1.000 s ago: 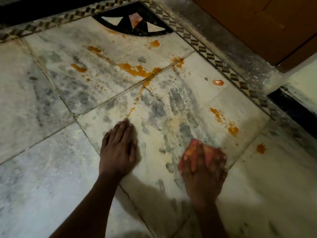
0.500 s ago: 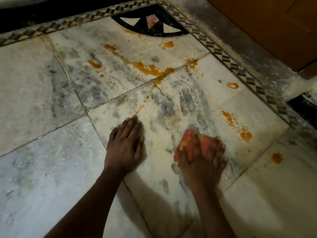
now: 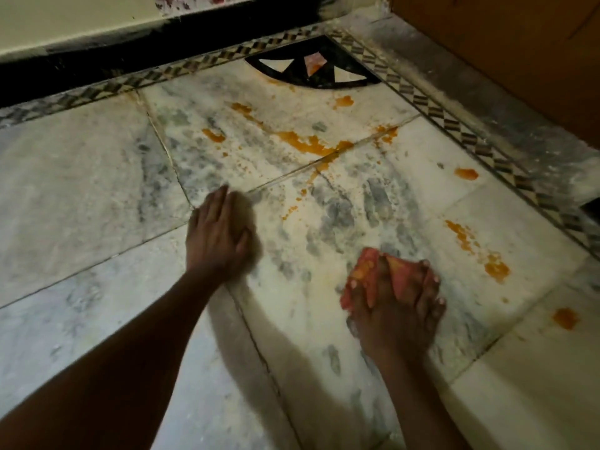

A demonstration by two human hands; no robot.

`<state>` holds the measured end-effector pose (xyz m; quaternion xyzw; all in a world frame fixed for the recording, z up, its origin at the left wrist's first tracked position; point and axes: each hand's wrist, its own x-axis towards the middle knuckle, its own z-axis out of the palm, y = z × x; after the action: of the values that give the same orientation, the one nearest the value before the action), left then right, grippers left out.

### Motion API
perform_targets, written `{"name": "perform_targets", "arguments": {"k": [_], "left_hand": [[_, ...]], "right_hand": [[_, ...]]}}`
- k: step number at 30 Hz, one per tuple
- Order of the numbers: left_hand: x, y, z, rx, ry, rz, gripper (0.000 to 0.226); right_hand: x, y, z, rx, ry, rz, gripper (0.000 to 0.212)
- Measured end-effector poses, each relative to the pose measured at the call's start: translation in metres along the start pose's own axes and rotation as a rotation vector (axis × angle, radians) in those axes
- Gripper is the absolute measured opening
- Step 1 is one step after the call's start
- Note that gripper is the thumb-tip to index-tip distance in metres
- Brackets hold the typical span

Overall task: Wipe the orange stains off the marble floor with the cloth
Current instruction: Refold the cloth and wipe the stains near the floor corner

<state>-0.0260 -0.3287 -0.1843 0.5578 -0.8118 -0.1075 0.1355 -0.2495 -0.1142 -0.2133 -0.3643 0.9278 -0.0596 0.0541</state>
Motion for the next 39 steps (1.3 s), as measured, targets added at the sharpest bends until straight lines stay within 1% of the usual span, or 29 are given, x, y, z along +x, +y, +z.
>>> {"name": "perform_targets", "arguments": {"k": [2,3,4,5,6,7,9,10,11,12,14,15,16,17,18,19,21,23,24,25,26,27,29,30,31,33,35,37,39], "left_hand": [[-0.001,-0.011,0.008,0.016,0.038,-0.046,0.080],[-0.002,-0.013,0.011,0.009,0.047,-0.054,0.078],[-0.001,-0.013,0.013,0.004,0.045,-0.049,0.076],[0.001,-0.013,0.014,0.007,0.035,-0.035,0.074],[0.002,-0.013,0.012,0.013,0.022,-0.029,0.073],[0.004,-0.013,0.012,0.019,0.017,-0.026,0.072],[0.005,-0.012,0.010,0.018,0.017,-0.028,0.072],[0.004,-0.012,0.009,0.017,0.016,-0.031,0.072],[0.004,-0.012,0.009,0.017,0.012,-0.035,0.072],[0.003,-0.012,0.010,0.017,0.012,-0.038,0.072],[0.006,-0.012,0.011,0.023,0.022,-0.040,0.071],[0.007,-0.010,0.012,0.023,0.024,-0.041,0.071],[0.007,-0.011,0.011,0.025,0.029,-0.048,0.070],[0.006,-0.011,0.011,0.027,0.029,-0.052,0.070],[0.005,-0.011,0.011,0.029,0.029,-0.053,0.069],[0.005,-0.011,0.012,0.029,0.033,-0.051,0.069],[0.006,-0.012,0.011,0.020,0.042,-0.054,0.066],[0.004,-0.011,0.011,0.015,0.033,-0.060,0.064],[0.004,-0.012,0.011,0.014,0.032,-0.070,0.063],[0.004,-0.012,0.012,0.013,0.036,-0.082,0.063],[0.005,-0.012,0.014,0.007,0.039,-0.097,0.062],[0.005,-0.013,0.015,0.002,0.041,-0.109,0.061],[0.006,-0.014,0.018,-0.005,0.042,-0.126,0.061],[0.007,-0.014,0.018,-0.003,0.043,-0.124,0.061],[0.007,-0.015,0.018,0.002,0.046,-0.121,0.061],[0.007,-0.015,0.017,0.011,0.048,-0.121,0.061],[0.008,-0.014,0.014,0.016,0.040,-0.120,0.061],[0.008,-0.013,0.012,0.024,0.030,-0.119,0.061],[0.008,-0.014,0.012,0.032,0.021,-0.117,0.060]], "right_hand": [[0.036,-0.031,0.004,0.109,0.056,0.129,0.080],[0.053,-0.050,0.005,0.150,0.047,0.153,0.080],[0.065,-0.069,0.006,0.145,-0.007,0.138,0.078],[0.066,-0.084,0.006,0.119,-0.055,0.071,0.076],[0.058,-0.097,0.006,0.090,-0.067,-0.051,0.074],[0.043,-0.100,0.007,0.062,-0.028,-0.187,0.072],[0.000,-0.082,0.004,0.021,0.045,-0.403,0.070],[-0.018,-0.062,0.003,0.014,0.039,-0.455,0.071],[-0.026,-0.042,0.003,0.013,0.038,-0.442,0.073],[-0.024,-0.025,0.002,0.007,0.045,-0.377,0.076],[0.004,-0.020,0.011,-0.029,0.074,-0.121,0.084],[0.023,-0.033,0.015,0.002,0.104,0.013,0.085],[0.043,-0.059,0.016,0.065,0.122,0.096,0.085],[0.059,-0.086,0.017,0.117,0.092,0.111,0.086],[0.068,-0.112,0.017,0.126,0.030,0.072,0.087],[0.069,-0.132,0.017,0.102,-0.016,-0.018,0.087],[0.048,-0.142,0.018,0.046,0.009,-0.265,0.083],[0.013,-0.113,0.018,-0.002,0.063,-0.441,0.080],[0.004,-0.095,0.014,-0.017,0.040,-0.484,0.081],[0.006,-0.076,0.012,-0.037,0.023,-0.481,0.082],[0.017,-0.063,0.011,-0.055,0.028,-0.424,0.084],[0.034,-0.059,0.012,-0.057,0.048,-0.316,0.086],[0.077,-0.084,0.015,0.009,0.083,-0.092,0.087],[0.095,-0.106,0.018,0.062,0.087,-0.035,0.085],[0.109,-0.132,0.018,0.093,0.075,-0.043,0.083],[0.114,-0.170,0.017,0.085,0.006,-0.193,0.075],[0.089,-0.178,0.015,0.027,-0.011,-0.398,0.066],[0.056,-0.154,0.008,0.006,-0.004,-0.542,0.062],[0.046,-0.116,0.005,-0.028,-0.026,-0.547,0.067]]}}
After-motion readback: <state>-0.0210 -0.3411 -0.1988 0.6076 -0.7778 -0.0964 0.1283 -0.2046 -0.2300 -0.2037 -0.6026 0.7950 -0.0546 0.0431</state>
